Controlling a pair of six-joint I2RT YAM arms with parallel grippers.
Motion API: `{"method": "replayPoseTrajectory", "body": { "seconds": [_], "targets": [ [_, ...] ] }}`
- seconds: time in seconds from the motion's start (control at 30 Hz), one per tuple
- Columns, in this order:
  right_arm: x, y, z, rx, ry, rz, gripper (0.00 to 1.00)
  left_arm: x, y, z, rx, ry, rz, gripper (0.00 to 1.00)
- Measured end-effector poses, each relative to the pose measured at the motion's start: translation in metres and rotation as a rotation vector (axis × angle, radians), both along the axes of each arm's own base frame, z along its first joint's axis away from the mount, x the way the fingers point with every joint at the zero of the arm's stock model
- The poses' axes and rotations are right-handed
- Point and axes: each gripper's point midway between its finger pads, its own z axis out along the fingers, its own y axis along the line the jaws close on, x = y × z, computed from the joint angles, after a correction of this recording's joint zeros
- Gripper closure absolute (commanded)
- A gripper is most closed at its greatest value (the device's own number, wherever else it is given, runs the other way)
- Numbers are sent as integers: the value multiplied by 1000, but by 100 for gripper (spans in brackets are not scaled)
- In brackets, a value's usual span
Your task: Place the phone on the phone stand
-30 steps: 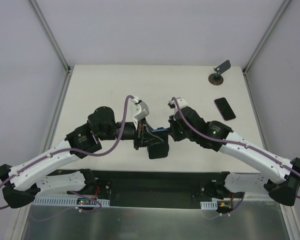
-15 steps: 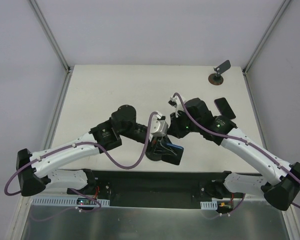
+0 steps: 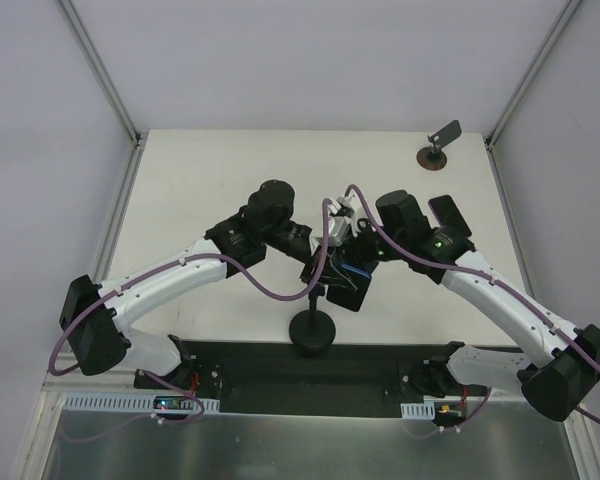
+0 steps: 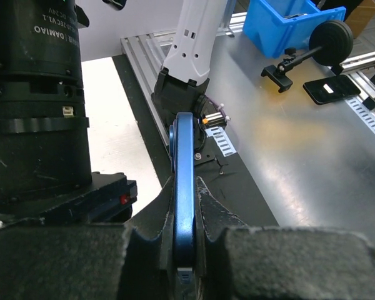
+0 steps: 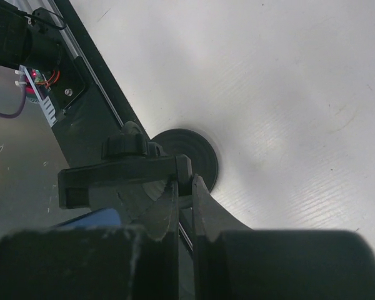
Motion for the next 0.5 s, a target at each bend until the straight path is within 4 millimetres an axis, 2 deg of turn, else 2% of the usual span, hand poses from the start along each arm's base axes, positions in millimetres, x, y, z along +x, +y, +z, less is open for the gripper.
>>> {"method": "replayPoseTrajectory", "body": {
  "seconds": [0.2,0.5],
  "targets": [
    [3,0,-1,7,3,11,100,10,-8,-4,7,10,-24,100],
    [11,-1,2,17,-26,-1,100,27,-9,-14,25,32,-10,100]
  ]
}}
